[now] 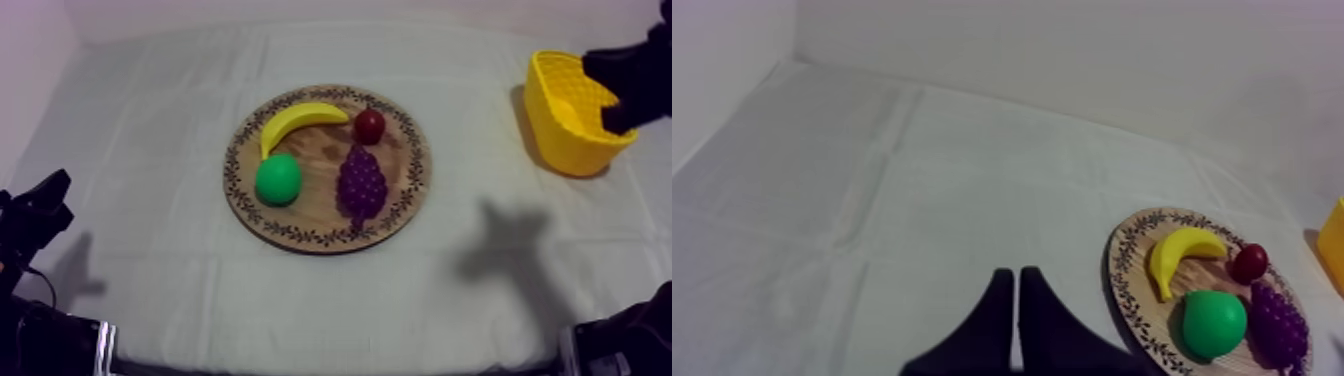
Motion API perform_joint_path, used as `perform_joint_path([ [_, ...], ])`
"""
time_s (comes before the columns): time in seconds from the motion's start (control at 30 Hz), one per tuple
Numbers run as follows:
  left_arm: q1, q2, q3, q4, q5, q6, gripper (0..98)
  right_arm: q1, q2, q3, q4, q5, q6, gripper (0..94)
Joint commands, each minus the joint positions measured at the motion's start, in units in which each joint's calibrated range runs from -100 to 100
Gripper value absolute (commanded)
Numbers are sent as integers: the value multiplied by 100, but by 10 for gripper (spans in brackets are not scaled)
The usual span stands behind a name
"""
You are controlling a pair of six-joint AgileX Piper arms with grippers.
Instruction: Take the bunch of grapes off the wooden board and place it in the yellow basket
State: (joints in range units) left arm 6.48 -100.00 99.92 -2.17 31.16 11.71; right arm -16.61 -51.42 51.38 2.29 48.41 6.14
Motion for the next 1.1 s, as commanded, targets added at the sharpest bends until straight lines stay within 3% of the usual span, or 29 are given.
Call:
perform_joint_path([
  [0.0,0,0,-3,0,-3,-1,1,-239,661,-1007,2,496,-104,6],
  [0.43,0,0,-3,0,-3,-1,1,-913,2865,-3961,-40,2924,-1048,3],
  [0.9,0,0,-3,0,-3,-1,1,-1312,4439,-5788,117,4687,-2355,2],
  [1.07,0,0,-3,0,-3,-1,1,-1381,4923,-6102,136,4924,-2745,2],
])
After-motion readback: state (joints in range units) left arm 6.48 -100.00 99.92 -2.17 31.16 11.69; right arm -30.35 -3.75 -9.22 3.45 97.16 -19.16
